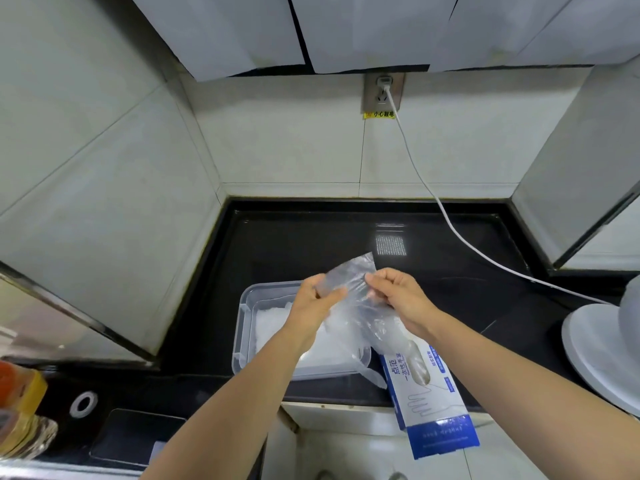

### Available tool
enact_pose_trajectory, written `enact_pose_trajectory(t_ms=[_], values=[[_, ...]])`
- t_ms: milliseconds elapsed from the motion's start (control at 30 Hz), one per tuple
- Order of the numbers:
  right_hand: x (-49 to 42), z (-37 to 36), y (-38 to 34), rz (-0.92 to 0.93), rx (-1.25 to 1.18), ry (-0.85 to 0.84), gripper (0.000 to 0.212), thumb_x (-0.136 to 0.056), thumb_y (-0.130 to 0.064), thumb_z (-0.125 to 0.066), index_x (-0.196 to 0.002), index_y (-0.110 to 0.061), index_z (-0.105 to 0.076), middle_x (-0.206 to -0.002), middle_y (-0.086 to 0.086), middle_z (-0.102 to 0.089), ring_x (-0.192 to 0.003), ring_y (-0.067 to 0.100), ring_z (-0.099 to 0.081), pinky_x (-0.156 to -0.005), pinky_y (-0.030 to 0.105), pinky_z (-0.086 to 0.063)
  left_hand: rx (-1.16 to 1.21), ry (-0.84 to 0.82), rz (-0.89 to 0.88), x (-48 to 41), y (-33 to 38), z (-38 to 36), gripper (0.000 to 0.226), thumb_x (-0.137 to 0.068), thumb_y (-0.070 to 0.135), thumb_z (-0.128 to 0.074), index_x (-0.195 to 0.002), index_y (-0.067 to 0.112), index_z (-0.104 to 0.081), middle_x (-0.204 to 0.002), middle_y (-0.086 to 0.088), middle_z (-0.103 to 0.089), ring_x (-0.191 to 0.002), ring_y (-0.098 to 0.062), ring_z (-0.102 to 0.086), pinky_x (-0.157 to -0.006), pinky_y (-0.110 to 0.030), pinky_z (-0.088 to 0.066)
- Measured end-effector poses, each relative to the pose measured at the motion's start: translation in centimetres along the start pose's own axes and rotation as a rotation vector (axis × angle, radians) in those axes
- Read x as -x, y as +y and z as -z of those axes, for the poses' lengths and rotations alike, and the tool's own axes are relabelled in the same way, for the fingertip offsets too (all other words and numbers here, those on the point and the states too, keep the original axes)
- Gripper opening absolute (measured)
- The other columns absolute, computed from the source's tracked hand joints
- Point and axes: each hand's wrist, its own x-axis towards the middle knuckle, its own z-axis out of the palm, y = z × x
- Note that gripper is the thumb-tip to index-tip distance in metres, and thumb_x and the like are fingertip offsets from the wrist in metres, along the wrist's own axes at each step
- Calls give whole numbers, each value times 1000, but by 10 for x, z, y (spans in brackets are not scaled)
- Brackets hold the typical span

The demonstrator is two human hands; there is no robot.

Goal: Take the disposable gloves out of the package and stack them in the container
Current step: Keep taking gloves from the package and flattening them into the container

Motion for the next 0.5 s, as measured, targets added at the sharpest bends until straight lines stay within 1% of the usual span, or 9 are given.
enact_pose_trajectory(t_ms=[67,133,200,233,267,300,400,433,500], values=[[0,-3,-3,34,-9,88,10,-95,-15,-64,-86,-12,-68,-69,2,-62,-66,13,-55,-69,25,-48,-33,89,98,-1,-3,11,28,-87,17,-72,-111,20,-58,-108,2,-61,-99,-16,-57,-73,-23,-46],[0,-7,-6,45,-21,99,9,-97,-16,-61,-89,-12,-65,-74,4,-62,-66,14,-55,-69,25,-50,-23,136,155,-1,-8,23,22,-88,17,-71,-108,20,-62,-103,2,-61,-96,-17,-57,-77,-25,-49],[0,-14,-9,4,47,43,11,-97,-26,-62,-96,-14,-63,-88,5,-66,-75,15,-58,-74,28,-53,-27,128,168,-2,-12,33,27,-87,25,-72,-113,20,-65,-109,-1,-64,-100,-18,-59,-91,-29,-52],[0,-18,-9,-46,123,-2,20,-95,-35,-63,-100,-16,-63,-97,4,-67,-82,14,-60,-81,30,-53,-4,126,167,-1,-12,36,29,-86,29,-73,-113,20,-66,-111,-2,-65,-104,-20,-61,-97,-36,-51],[-1,-22,-10,-106,207,-56,28,-92,-42,-65,-104,-16,-63,-102,2,-67,-88,13,-62,-85,31,-52,31,125,163,0,-11,40,31,-85,31,-74,-112,20,-67,-112,-4,-67,-105,-22,-63,-99,-40,-50],[-1,-26,-10,-154,277,-116,33,-90,-43,-68,-104,-13,-64,-101,1,-68,-88,11,-63,-84,28,-52,59,122,161,2,-11,42,32,-84,32,-74,-112,19,-67,-111,-5,-68,-104,-23,-64,-98,-41,-51],[-4,-38,-10,-147,361,-210,16,-89,-17,-71,-91,-3,-65,-79,10,-61,-64,10,-56,-61,19,-47,63,124,150,3,-11,49,31,-87,29,-71,-114,15,-65,-98,-5,-66,-87,-17,-61,-80,-31,-54],[-6,-41,-10,-129,363,-201,11,-89,-11,-70,-90,-1,-65,-81,13,-61,-66,12,-56,-63,22,-48,31,145,169,4,-9,52,27,-87,30,-71,-110,17,-65,-95,-5,-64,-83,-17,-58,-76,-30,-53],[-13,-43,-11,-99,388,-209,13,-87,-8,-71,-93,3,-67,-91,18,-67,-79,18,-63,-79,31,-54,-51,162,223,4,-6,62,22,-85,36,-73,-99,23,-64,-98,-3,-64,-86,-16,-60,-77,-30,-54]])
